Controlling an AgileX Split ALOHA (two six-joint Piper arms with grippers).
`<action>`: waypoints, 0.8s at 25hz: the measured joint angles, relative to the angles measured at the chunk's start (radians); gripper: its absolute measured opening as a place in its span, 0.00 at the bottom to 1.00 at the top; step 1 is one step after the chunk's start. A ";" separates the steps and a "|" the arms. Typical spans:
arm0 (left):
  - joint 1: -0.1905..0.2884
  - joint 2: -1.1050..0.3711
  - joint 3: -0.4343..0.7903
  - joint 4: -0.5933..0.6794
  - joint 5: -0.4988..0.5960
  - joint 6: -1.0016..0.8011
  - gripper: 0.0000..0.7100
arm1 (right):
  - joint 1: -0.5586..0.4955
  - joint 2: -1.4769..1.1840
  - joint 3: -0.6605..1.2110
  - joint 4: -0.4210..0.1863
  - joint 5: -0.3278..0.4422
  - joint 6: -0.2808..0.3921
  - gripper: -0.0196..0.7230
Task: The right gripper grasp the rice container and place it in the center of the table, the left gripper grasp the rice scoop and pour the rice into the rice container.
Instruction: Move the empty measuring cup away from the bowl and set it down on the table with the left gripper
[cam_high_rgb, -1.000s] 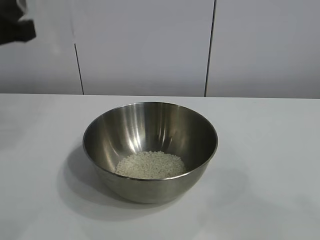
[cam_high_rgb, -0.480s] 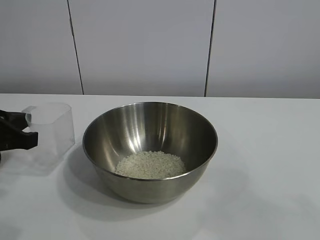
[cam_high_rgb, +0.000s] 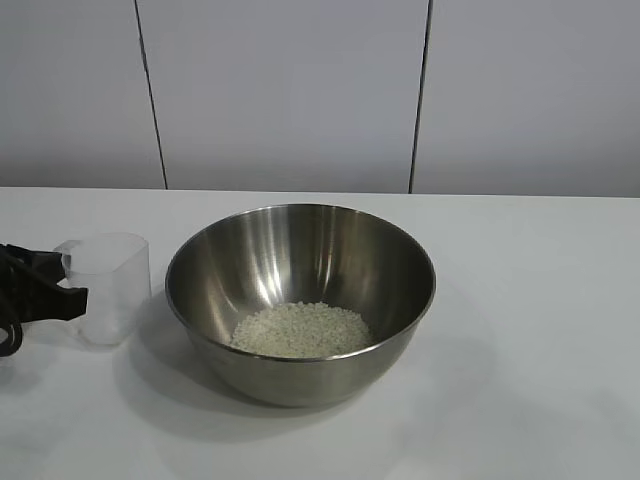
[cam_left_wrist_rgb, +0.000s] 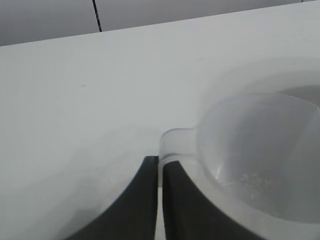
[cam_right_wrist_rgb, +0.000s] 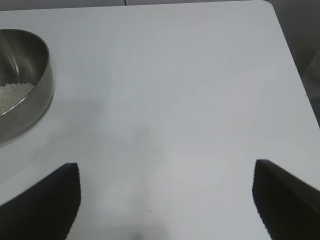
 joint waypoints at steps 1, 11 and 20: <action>0.000 0.004 0.000 0.000 0.000 0.000 0.02 | 0.000 0.000 0.000 0.000 0.000 0.000 0.89; 0.000 0.045 0.000 -0.056 -0.025 0.001 0.06 | 0.000 0.000 0.000 0.000 0.000 0.000 0.89; 0.001 0.056 0.015 -0.056 -0.018 0.001 0.48 | 0.000 0.000 0.000 0.000 0.000 0.000 0.89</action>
